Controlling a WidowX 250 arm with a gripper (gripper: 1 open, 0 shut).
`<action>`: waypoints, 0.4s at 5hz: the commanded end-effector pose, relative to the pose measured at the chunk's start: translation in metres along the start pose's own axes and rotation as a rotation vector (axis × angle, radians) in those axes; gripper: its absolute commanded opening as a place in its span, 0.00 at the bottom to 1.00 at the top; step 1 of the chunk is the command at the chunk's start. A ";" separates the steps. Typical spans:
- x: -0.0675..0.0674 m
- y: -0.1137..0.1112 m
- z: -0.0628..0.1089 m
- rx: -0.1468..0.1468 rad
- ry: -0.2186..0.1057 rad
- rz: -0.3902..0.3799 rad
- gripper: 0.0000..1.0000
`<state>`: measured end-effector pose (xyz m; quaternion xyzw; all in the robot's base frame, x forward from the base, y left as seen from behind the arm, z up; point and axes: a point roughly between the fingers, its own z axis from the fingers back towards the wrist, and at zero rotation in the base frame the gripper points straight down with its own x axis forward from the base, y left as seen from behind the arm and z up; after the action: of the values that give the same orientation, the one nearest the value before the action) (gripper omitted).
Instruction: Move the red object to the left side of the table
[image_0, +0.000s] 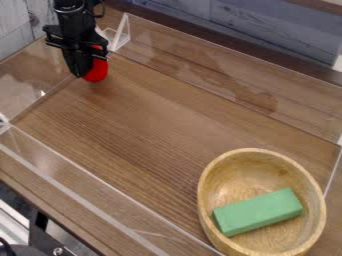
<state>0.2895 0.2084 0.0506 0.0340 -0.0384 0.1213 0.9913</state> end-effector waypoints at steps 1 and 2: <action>0.004 0.007 0.022 0.018 -0.048 0.050 0.00; 0.004 0.009 0.017 0.020 -0.044 0.124 0.00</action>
<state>0.2885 0.2085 0.0508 0.0308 -0.0373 0.1728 0.9838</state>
